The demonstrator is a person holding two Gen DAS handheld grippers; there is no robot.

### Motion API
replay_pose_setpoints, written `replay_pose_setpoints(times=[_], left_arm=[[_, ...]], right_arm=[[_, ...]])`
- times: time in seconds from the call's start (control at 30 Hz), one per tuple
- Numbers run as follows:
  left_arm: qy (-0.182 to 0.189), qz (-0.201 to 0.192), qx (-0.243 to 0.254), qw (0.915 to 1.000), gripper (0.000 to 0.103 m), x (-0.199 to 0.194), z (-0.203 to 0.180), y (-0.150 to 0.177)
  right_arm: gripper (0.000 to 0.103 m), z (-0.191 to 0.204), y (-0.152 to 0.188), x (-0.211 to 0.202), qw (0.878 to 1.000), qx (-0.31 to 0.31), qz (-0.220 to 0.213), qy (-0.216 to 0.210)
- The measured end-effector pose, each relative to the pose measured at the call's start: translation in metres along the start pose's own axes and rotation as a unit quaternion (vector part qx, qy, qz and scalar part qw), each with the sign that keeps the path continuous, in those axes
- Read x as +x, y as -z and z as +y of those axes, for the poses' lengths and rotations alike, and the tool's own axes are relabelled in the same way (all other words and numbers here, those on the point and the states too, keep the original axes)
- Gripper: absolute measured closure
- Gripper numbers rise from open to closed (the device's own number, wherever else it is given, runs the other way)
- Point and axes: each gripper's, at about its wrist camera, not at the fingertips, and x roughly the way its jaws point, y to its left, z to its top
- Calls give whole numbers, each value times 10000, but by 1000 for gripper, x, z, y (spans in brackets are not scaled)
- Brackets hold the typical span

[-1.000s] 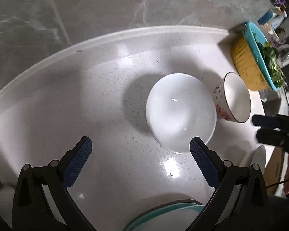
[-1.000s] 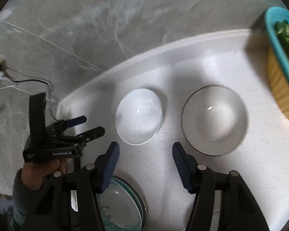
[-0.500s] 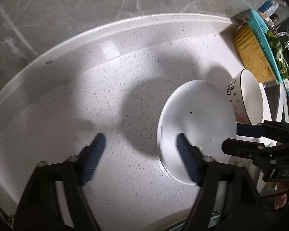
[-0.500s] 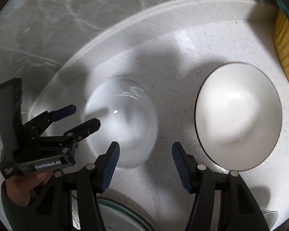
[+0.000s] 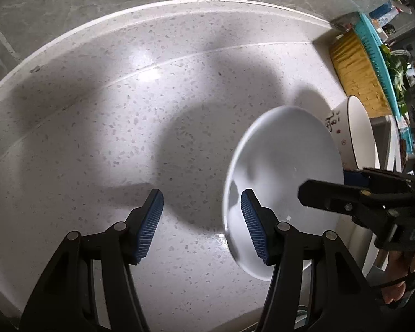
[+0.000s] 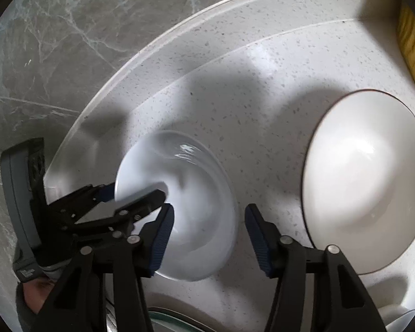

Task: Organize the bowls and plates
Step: 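Move both tools to the white bowl and grip its rim, then carry the white bowl with both tools over the white plate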

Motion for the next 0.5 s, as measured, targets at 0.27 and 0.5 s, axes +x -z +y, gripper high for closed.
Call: replay_pose_setpoints(times=[0.27, 0.5], left_arm=[[-26, -39, -66, 10000, 62, 1, -8, 1], [-76, -58, 45, 9999, 92, -2, -23, 0]], right_arm=[[61, 10, -4, 13, 9999, -59, 101, 89], [93, 5, -3, 11, 9995, -173, 59, 265]])
